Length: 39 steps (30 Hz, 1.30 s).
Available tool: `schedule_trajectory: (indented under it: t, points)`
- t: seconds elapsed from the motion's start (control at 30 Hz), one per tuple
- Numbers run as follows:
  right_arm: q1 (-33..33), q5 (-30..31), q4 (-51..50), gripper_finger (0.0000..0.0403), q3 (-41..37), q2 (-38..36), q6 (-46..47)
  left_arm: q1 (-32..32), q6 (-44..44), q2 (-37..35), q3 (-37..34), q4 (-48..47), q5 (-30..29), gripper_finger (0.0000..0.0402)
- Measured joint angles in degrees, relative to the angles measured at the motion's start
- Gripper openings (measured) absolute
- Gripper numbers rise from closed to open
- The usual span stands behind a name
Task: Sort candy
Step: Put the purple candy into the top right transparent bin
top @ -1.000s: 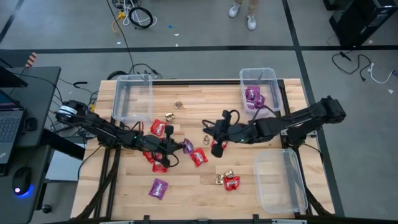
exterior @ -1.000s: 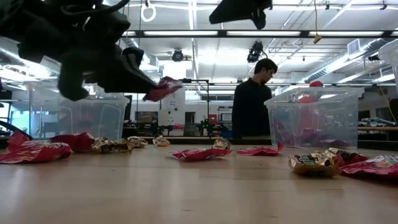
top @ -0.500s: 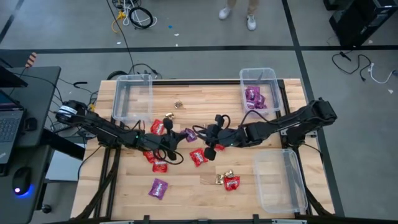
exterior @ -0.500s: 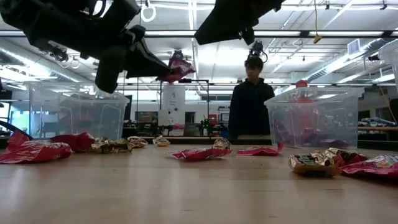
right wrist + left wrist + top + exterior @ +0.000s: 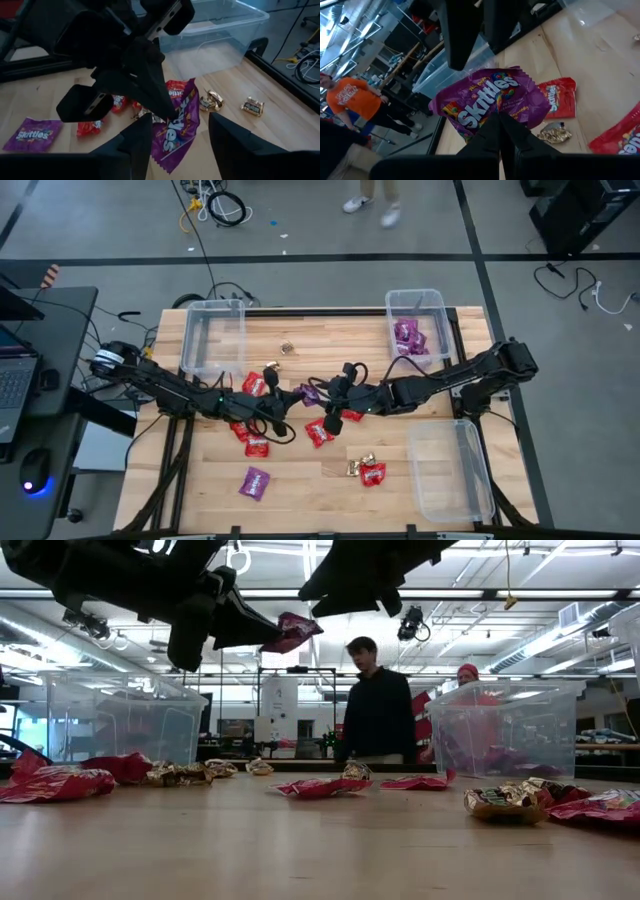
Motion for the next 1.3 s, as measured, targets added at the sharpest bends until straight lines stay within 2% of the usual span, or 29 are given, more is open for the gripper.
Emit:
schedule_trajectory:
  t: [0.27,0.53,0.73,1.07,1.3]
  points:
    - [-0.3,0.0,-0.1,0.0190,0.0,0.0,1.3,-0.1,2.5,0.0,0.0,4.5,0.4,0.0000]
    - [-0.8,0.0,-0.1,0.0173,0.0,0.0,1.7,-0.1,2.7,0.0,0.0,6.8,0.8,0.0000]
    - [-1.0,-0.1,-0.1,0.0132,0.0,0.0,1.7,-0.1,2.6,0.0,0.0,6.7,0.8,0.0001]
    - [-1.0,-2.9,-0.1,0.0014,0.0,0.0,0.0,-0.1,2.4,0.0,-0.1,6.2,0.9,0.0001]
    - [-1.0,-2.9,-0.1,0.0015,0.0,0.0,-0.3,-0.2,1.1,0.0,-0.1,6.1,0.9,0.0007]
